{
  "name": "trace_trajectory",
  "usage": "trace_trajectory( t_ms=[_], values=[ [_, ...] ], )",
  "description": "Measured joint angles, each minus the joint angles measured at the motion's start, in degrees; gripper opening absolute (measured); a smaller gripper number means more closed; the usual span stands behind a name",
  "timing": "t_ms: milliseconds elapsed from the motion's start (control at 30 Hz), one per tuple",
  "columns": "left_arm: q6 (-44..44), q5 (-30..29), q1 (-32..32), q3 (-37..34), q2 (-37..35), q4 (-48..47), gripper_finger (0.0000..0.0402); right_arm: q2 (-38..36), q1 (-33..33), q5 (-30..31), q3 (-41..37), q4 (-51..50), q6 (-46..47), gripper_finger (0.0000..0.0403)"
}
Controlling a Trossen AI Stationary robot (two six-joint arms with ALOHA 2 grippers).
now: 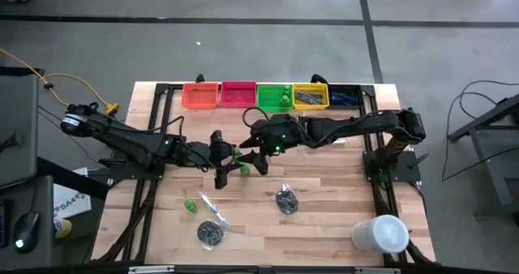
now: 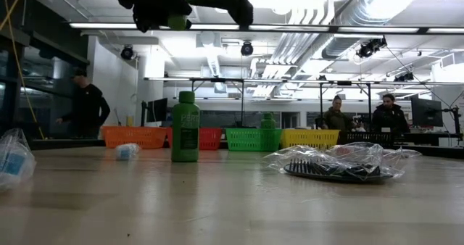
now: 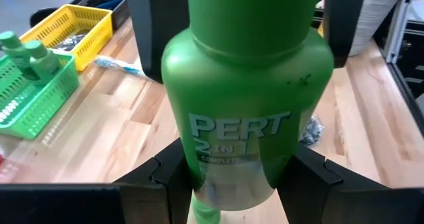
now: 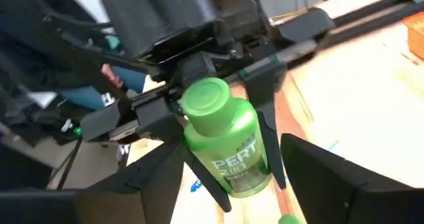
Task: Pick & Place Travel size toiletries
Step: Put the green shampoo into the green bin
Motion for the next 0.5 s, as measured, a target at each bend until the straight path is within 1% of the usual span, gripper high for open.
trace_trajectory(
  t_ms=[133,267,367,433,500],
  values=[
    [0.02,-2.24,-0.02,0.00,0.00,-0.86,0.0169,-1.32,1.09,6.34,-0.02,-4.32,3.88,0.0271],
    [1.66,-4.49,-0.04,0.00,0.00,-1.19,0.0169,-2.61,3.01,14.11,-0.02,-4.14,2.77,0.0299],
    [4.21,-7.16,-0.02,0.00,0.00,-0.64,0.0169,-2.66,4.86,20.90,0.02,-2.48,0.88,0.0307],
    [5.34,-9.30,-0.02,0.00,0.00,-0.55,0.0169,-1.89,5.92,24.42,0.02,-0.39,0.38,0.0306],
    [6.61,-11.04,-0.02,0.00,0.00,-0.63,0.0169,-1.08,7.17,26.59,0.01,1.65,-1.76,0.0304]
  ],
)
